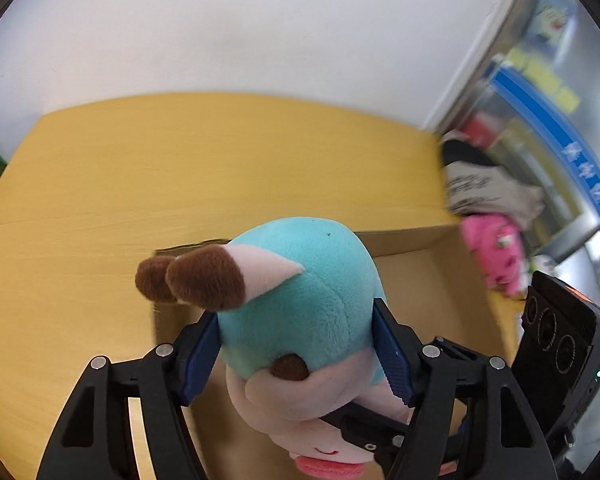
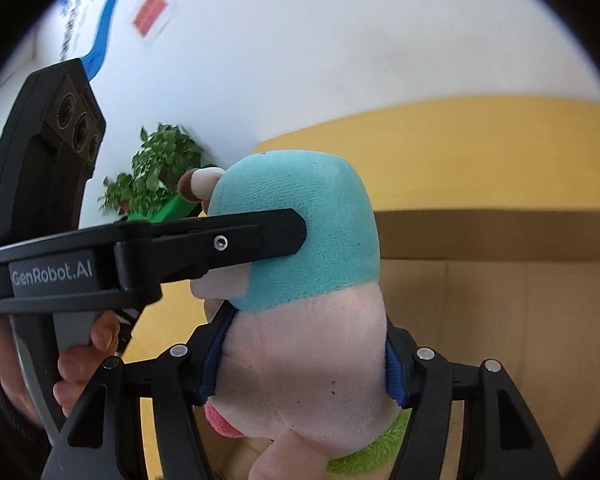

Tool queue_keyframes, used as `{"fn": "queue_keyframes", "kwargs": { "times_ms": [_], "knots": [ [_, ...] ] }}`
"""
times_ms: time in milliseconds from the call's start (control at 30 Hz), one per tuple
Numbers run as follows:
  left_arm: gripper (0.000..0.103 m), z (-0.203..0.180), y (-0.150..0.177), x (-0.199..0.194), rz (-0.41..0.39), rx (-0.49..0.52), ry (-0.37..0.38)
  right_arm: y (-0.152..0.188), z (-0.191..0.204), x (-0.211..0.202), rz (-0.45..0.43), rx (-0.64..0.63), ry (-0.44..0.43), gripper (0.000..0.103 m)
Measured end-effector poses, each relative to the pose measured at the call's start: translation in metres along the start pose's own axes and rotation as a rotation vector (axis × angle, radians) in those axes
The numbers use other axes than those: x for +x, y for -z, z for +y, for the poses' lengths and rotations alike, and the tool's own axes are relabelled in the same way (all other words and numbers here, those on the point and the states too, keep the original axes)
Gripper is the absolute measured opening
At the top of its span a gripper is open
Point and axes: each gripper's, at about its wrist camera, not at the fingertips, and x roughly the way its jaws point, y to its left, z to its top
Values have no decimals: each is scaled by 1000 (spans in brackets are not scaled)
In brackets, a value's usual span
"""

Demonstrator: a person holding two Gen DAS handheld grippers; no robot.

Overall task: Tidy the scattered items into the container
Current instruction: 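Lower the pig plush into the box corner and open the right tool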

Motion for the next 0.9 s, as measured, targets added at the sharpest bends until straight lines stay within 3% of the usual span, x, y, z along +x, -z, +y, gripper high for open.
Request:
{"fn": "queue_keyframes", "kwargs": {
  "times_ms": [200, 300, 333, 433, 533, 700, 800, 900],
  "knots": [
    [73, 25, 1, 73, 156, 18, -124, 22, -44, 74, 77, 241, -33, 63],
    [75, 32, 0, 82, 141, 5, -112, 23, -56, 78, 49, 284, -48, 69],
    [78, 33, 0, 81, 136, -2, -106, 20, -60, 78, 47, 291, -51, 76],
    [85, 25, 3, 76, 109, 20, -120, 21, -64, 70, 27, 275, -20, 81],
    [84, 18, 2, 52, 27, 24, -142, 18, -53, 53, 14, 199, 36, 82],
    [88, 4, 12, -31, -193, 45, -157, 17, -29, -13, -24, 20, 96, 82],
    [96, -13, 37, -84, -322, 71, -194, 29, -11, -59, -71, -101, 168, 83],
    [103, -34, 85, -132, -452, 113, -255, 55, 21, -108, -146, -222, 276, 83]
  ]
}}
